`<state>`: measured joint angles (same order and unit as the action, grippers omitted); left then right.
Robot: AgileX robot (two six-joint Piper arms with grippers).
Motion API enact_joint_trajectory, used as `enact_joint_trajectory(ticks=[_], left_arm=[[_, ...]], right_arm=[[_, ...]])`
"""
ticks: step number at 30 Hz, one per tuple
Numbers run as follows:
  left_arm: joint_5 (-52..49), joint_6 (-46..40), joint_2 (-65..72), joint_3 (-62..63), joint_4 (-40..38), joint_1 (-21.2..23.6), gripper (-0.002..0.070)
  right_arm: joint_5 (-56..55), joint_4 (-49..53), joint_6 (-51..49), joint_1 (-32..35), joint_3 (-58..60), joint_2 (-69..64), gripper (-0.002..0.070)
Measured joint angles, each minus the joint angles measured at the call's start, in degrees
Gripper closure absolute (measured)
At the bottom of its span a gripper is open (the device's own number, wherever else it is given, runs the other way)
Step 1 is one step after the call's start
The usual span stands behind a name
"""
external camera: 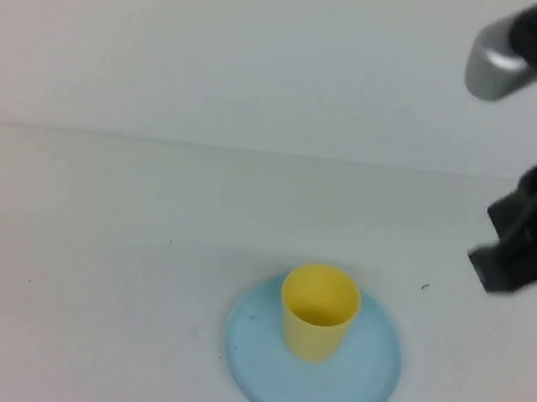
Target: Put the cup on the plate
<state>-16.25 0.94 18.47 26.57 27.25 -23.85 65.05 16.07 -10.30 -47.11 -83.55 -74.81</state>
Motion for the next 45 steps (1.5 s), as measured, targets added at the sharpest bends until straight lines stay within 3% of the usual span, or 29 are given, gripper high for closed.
enact_joint_trajectory(ticks=[6,12,17,21,29,33,37,42,45], left_arm=[[-1.7,0.2,-0.1,0.0,0.0,7.2,0.0673],[-1.8,0.2,-0.2,0.0,0.4,16.4,0.0673],[-6.5,1.8,-3.1,-0.1,0.4,22.2,0.0673],[-5.9,5.4,-6.9,-3.1,0.4,23.1,0.0673],[11.0,13.8,-14.6,-19.0,0.9,23.1,0.0673],[12.7,21.6,-16.9,-24.1,0.8,23.1,0.0673],[12.6,24.6,-19.5,-27.2,0.9,23.1,0.0673],[11.0,25.3,-20.2,-28.5,1.2,23.1,0.0673],[12.5,25.4,-20.1,-28.5,1.6,23.1,0.0673]], right_arm=[[-8.4,0.3,-1.1,-7.0,16.1,12.4,0.0675],[-21.0,0.8,-1.4,-7.7,32.1,23.0,0.0675],[-24.4,0.7,-1.4,-7.8,39.9,27.2,0.0675],[-24.2,0.7,-1.5,-7.9,42.5,27.5,0.0675],[-23.5,0.9,-1.5,-8.0,44.5,26.1,0.0675],[-25.1,4.4,-0.7,-8.0,44.7,27.3,0.0675],[-33.6,5.1,-4.8,-2.8,47.3,34.6,0.0675],[-60.2,6.1,-11.2,14.1,56.8,48.4,0.0675],[-70.3,6.3,-11.8,25.6,62.5,54.6,0.0675]])
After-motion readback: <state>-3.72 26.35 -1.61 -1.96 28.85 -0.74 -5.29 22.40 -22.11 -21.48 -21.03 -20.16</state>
